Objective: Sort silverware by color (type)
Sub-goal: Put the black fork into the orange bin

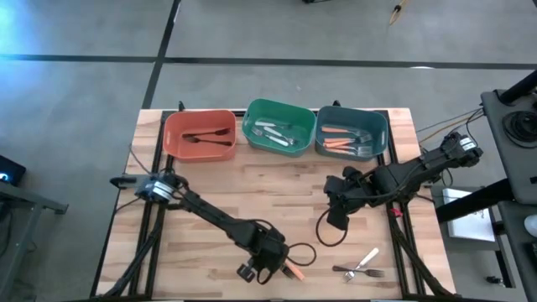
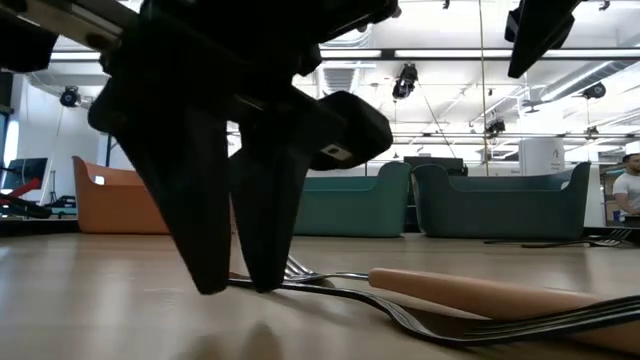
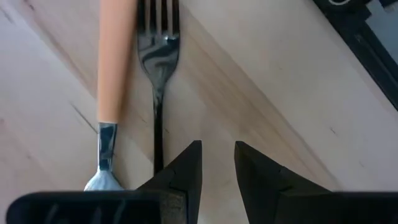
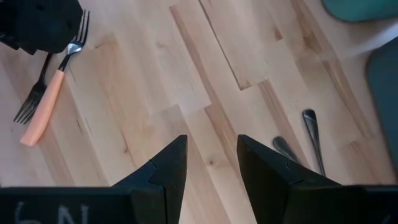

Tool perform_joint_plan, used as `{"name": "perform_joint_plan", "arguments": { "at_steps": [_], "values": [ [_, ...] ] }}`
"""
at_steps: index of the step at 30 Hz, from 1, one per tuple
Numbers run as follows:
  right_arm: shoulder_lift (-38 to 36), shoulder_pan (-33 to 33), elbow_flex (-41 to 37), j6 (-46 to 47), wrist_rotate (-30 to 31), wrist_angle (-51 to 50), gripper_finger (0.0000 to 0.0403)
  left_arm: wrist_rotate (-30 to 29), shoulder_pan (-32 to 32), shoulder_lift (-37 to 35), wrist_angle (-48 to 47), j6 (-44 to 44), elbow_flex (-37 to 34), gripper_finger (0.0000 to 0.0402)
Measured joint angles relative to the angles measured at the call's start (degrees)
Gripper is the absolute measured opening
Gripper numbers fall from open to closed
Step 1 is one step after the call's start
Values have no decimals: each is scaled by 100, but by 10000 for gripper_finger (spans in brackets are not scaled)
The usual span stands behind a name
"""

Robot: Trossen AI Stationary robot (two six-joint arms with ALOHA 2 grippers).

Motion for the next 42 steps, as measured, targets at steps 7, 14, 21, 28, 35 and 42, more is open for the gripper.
{"name": "perform_joint_plan", "arguments": {
  "at_steps": [7,14,21,28,35,42],
  "values": [
    [4,-2,0,0,29,9,132,-17,32,-20,58,228,32,77],
    [7,-2,0,88,173,13,132,-191,61,-33,139,492,13,77],
    [7,-2,0,190,173,15,132,-367,90,-33,314,711,10,77],
    [7,-2,0,249,174,22,132,-553,143,7,392,738,-173,77],
    [8,-2,0,251,175,35,132,-579,164,107,392,490,-173,77],
    [9,-2,-2,247,176,33,132,-541,162,123,243,142,-171,64]
  ]
}}
